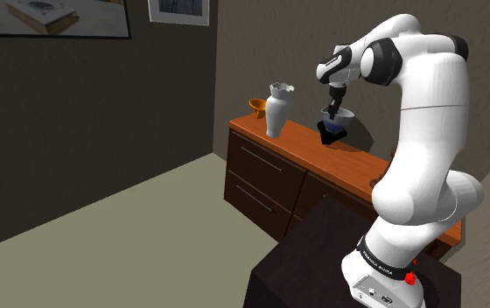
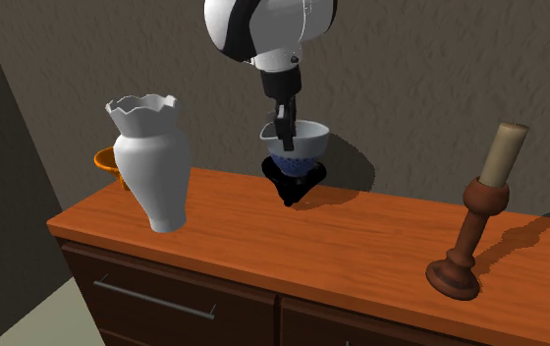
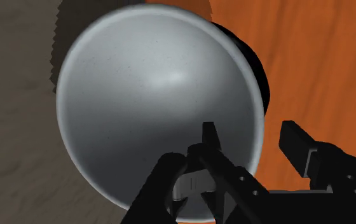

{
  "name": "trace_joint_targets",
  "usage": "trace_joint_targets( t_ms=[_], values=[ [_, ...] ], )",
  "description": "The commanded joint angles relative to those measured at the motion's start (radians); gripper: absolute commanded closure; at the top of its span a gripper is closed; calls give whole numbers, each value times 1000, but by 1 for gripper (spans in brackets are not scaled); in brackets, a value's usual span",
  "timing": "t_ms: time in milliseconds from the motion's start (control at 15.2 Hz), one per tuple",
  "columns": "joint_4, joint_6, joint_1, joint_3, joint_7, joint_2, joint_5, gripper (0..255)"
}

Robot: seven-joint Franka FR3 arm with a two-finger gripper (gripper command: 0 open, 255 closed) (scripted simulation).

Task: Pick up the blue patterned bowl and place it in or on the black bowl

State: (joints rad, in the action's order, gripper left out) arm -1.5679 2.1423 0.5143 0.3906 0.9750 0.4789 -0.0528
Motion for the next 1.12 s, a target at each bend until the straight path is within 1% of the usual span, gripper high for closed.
trace_joint_targets(
  t_ms=[0,264,528,1056],
  values=[
    [0,0,0,0,0,-1,0,0],
    [1,0,0,0,0,0,0,0],
    [48,-101,-22,5,-9,-53,-17,0],
    [48,-101,-22,5,-9,-53,-17,0]
  ],
)
